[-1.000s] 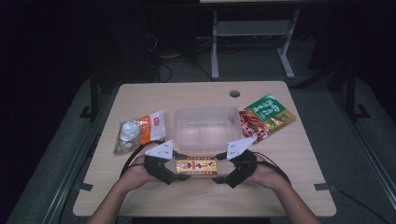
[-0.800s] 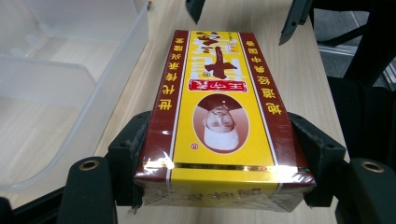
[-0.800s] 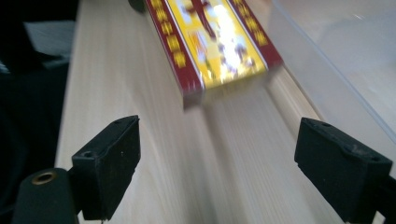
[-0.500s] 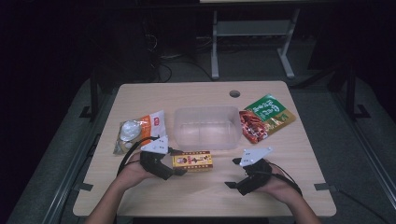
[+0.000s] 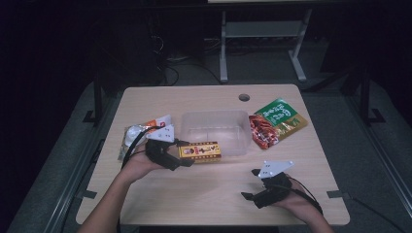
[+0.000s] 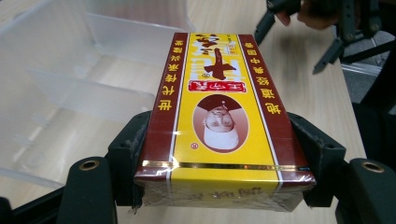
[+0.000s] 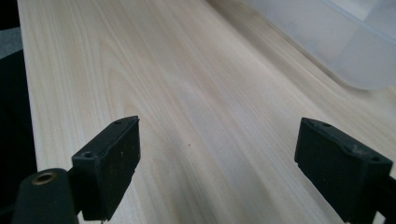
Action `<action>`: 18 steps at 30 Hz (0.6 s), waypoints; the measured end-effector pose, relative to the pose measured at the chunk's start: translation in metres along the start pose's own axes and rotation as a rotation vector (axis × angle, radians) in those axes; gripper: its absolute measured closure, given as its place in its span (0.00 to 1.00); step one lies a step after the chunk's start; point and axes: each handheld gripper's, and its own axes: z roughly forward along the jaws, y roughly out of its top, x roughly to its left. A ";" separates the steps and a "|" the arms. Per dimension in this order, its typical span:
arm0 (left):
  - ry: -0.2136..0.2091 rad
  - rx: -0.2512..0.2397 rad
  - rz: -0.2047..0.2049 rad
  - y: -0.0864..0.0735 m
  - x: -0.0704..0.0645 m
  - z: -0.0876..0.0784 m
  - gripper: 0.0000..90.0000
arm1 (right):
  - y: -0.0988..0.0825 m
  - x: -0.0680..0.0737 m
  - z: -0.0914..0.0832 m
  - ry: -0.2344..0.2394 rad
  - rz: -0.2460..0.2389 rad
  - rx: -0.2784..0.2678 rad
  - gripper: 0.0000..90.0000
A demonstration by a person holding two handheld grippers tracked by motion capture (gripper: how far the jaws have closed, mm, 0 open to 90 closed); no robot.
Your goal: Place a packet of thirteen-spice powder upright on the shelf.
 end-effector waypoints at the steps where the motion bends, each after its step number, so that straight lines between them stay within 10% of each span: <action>1: 0.002 -0.004 -0.001 0.003 0.003 0.000 0.35 | 0.000 -0.001 0.000 -0.002 -0.006 -0.002 0.15; 18: 0.004 0.057 0.039 0.046 0.035 0.013 0.35 | -0.001 -0.003 0.000 -0.025 -0.007 -0.004 0.15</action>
